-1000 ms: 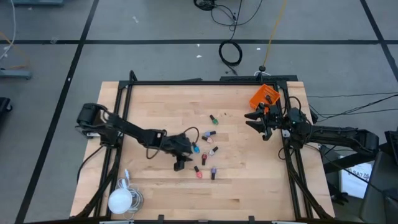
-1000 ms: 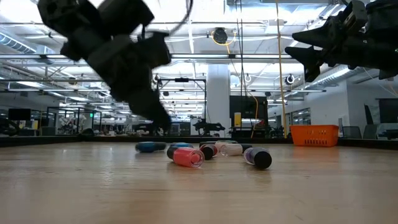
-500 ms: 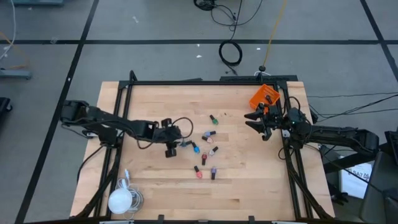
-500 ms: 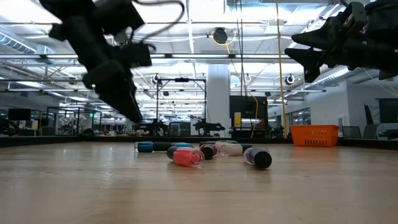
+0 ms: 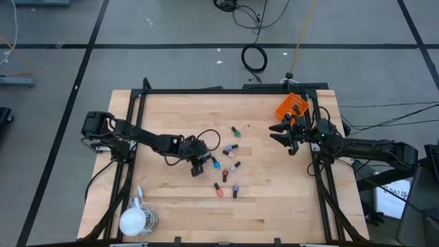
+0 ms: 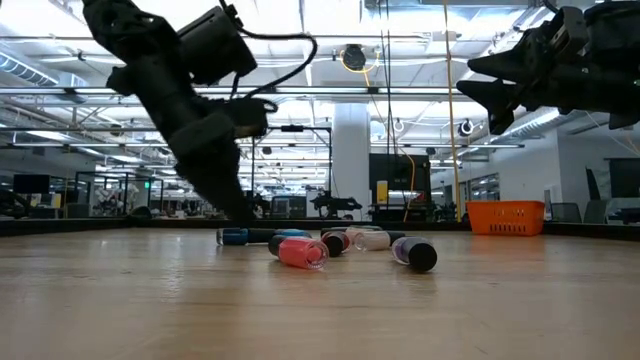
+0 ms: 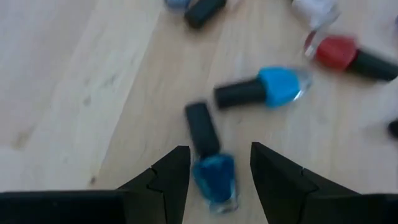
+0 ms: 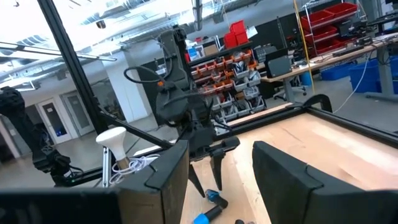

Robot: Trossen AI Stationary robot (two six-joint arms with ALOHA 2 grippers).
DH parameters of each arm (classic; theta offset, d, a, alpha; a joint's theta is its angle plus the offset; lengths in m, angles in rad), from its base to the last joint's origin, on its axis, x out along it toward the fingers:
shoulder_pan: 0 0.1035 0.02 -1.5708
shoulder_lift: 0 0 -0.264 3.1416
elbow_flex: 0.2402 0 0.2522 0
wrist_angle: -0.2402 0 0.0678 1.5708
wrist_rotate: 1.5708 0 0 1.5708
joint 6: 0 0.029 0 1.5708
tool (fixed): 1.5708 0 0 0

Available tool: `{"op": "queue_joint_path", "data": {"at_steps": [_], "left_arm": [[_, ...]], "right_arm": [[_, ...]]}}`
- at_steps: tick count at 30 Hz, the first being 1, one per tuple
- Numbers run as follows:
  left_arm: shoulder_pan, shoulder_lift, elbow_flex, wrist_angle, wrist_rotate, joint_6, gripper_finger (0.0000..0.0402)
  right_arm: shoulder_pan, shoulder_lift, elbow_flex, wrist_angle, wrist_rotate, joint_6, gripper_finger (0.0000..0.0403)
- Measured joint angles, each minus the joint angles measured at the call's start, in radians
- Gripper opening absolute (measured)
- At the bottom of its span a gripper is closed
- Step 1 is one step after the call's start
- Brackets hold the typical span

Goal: Pick & Place Nail Polish
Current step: Put the violet nail polish bottle into the orange basket

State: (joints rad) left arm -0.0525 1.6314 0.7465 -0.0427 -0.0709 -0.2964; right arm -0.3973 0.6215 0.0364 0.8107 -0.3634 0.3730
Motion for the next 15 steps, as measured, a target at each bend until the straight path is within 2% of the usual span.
{"op": "queue_joint_path", "data": {"at_steps": [5, 8, 15], "left_arm": [[0.0, 0.003, 0.067, -0.036, -0.015, -0.005, 0.0166], [0.0, 0.028, 0.101, -0.059, -0.026, -0.062, 0.0166], [-0.007, 0.16, 0.209, -0.215, -0.028, -0.091, 0.0166]], "right_arm": [[0.0, 0.007, 0.0, -0.001, 0.003, 0.0, 0.0164], [0.0, 0.009, 0.0, 0.0, 0.004, 0.001, 0.0164], [0.0, 0.014, 0.0, 0.001, 0.029, 0.004, 0.0164]]}}
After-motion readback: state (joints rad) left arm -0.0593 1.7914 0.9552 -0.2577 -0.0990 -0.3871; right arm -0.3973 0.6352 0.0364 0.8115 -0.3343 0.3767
